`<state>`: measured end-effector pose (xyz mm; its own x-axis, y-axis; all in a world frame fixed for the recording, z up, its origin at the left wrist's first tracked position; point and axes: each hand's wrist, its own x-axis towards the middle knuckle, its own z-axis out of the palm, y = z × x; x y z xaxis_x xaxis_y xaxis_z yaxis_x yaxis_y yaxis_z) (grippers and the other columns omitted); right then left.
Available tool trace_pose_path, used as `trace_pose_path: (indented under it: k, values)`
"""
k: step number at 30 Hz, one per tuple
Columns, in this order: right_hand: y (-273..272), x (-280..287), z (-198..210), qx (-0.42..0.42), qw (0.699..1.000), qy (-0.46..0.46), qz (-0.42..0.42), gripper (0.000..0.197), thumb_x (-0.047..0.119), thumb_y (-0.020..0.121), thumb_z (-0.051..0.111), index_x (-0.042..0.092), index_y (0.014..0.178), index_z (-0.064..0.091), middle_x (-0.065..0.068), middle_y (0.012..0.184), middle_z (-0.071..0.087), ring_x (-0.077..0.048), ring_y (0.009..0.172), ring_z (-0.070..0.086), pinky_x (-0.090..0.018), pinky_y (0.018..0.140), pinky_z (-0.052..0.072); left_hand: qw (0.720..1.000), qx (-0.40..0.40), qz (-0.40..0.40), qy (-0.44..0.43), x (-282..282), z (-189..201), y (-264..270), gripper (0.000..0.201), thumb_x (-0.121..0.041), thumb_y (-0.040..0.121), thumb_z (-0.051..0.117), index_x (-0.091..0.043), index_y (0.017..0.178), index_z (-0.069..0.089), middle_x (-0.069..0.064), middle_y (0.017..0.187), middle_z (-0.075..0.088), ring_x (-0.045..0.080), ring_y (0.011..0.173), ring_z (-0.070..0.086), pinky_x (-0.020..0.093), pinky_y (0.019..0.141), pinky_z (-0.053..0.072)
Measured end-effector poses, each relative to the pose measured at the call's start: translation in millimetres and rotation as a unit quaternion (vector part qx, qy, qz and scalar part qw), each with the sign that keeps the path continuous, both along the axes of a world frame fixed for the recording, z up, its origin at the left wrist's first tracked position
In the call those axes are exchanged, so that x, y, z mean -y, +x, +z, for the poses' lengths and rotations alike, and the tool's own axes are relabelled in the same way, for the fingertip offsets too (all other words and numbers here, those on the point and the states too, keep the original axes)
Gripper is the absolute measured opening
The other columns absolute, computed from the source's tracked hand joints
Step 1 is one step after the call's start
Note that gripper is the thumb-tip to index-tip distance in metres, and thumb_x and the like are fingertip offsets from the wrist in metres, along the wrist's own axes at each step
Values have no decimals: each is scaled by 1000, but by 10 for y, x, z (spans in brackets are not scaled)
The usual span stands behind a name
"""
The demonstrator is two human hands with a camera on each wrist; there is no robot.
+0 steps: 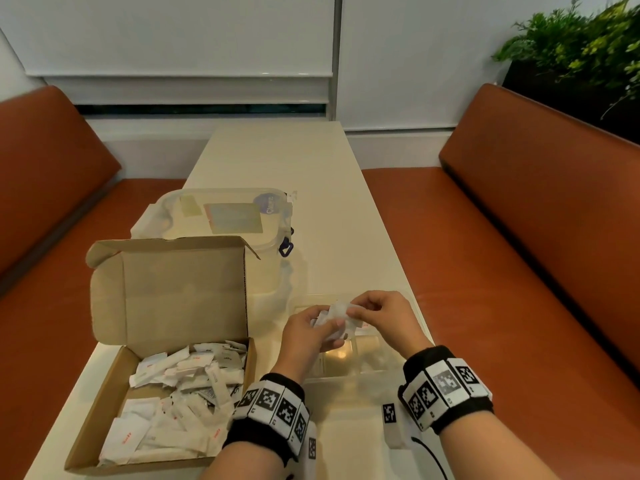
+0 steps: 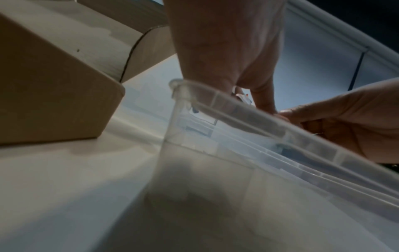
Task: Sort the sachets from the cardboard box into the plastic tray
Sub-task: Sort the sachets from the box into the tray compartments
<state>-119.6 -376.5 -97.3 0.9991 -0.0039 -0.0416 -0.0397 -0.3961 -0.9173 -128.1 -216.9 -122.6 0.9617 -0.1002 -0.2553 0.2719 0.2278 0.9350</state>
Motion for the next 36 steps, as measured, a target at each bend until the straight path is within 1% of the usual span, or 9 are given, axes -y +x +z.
trace_pose_path:
  k: [5,10,13,18,23,26,29,33,36]
  values:
    - [55,110,27,12,998,-4,-55,8,17,79,75,21,74,71,6,69,70,4,61,60,-6,58,43,999,4,52,-8,-17,-35,0,15,-9,85,68,-8,100,70,16,102,67,24,79,70,25,61,59]
    - [91,230,-67,-17,986,-134,-94,5,18,81,72,14,78,72,5,72,66,-5,68,57,-7,56,38,988,39,152,-8,-30,-40,30,14,-8,86,67,-19,95,64,4,100,65,16,80,68,20,59,56]
    - [102,195,-160,-40,966,-247,-69,7,24,81,73,17,79,74,9,79,61,-1,71,52,-11,56,34,985,43,165,-14,-38,-51,45,15,-8,87,66,-17,100,65,6,103,66,15,82,69,20,60,56]
    - [162,94,-279,-54,950,-301,-60,5,24,80,74,24,75,74,0,93,65,-16,95,56,-30,78,51,988,36,150,-5,-54,-86,76,27,-9,87,66,-6,113,63,9,108,65,19,87,69,23,63,58]
    - [162,67,-346,-26,934,-355,-42,3,23,83,70,23,82,72,3,89,63,-14,88,58,-27,73,51,988,34,147,-17,-75,-84,76,19,-8,86,67,-15,103,63,2,103,64,20,86,69,20,61,57]
    - [145,62,-360,-13,926,-377,-18,11,19,79,70,21,87,62,4,84,60,-17,84,56,-28,69,50,989,33,141,-13,-70,-86,84,24,-10,85,68,-13,109,62,2,103,64,15,80,70,21,62,57]
    - [140,45,-374,2,912,-410,2,14,17,78,67,19,82,54,3,81,60,-18,79,54,-31,68,49,990,36,137,-9,-67,-84,85,22,-10,86,67,-13,107,63,2,103,64,11,75,71,20,61,57]
    - [144,36,-388,11,907,-420,3,15,19,82,63,21,77,49,3,82,58,-17,79,52,-27,65,44,991,42,129,-11,-65,-69,75,16,-10,85,68,-24,92,64,0,99,65,13,74,71,19,59,55]
    - [143,29,-387,8,912,-410,0,17,19,83,63,21,76,48,3,83,58,-16,78,52,-26,64,43,991,39,125,-8,-68,-60,67,18,-10,86,68,-16,102,64,-2,100,64,14,75,70,19,59,56]
